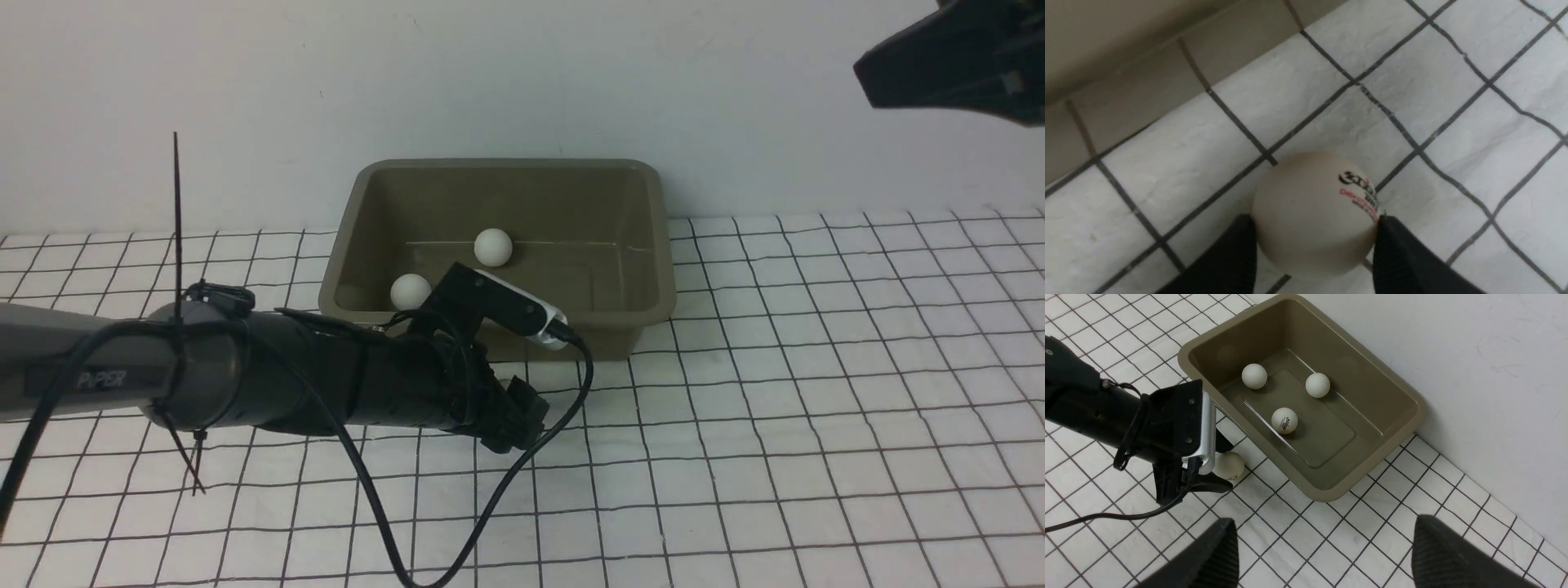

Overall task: Put the table tennis balls into the box on the white checkered tablecloth.
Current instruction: 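Reach for and grasp a ping pong ball on the table beside the basket, then drop the ball into the bin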

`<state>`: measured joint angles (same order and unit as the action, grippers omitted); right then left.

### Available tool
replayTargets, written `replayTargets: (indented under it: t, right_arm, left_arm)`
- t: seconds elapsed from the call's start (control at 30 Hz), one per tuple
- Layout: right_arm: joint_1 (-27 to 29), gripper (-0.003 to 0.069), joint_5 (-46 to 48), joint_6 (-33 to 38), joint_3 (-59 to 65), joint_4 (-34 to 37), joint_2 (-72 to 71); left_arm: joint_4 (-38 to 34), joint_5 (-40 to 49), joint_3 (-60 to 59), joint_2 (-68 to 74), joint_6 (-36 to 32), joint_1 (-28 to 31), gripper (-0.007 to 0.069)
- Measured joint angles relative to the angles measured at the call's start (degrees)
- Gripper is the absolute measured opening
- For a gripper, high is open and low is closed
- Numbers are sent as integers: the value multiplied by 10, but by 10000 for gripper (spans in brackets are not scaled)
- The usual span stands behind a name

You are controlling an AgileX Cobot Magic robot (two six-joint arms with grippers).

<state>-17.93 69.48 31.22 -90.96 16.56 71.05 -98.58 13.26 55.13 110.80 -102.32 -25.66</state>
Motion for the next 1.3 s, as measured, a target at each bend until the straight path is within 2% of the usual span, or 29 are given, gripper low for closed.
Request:
replayTargets:
  t: [0.43,0.7,0.87,1.3]
  right_arm:
    - [0,514,0,1,0,0,0]
    - [0,514,1,1,0,-1,0]
    - [0,514,8,1,0,-1,0]
    - [0,514,9,1,0,1,0]
  left_arm:
    - [3,119,-1,-66,3,-1,328]
    - [4,110,-1,-129,-25,9,328]
    - [4,67,16,-135,-87,71,328]
    - [4,67,69,-111,-103,163,328]
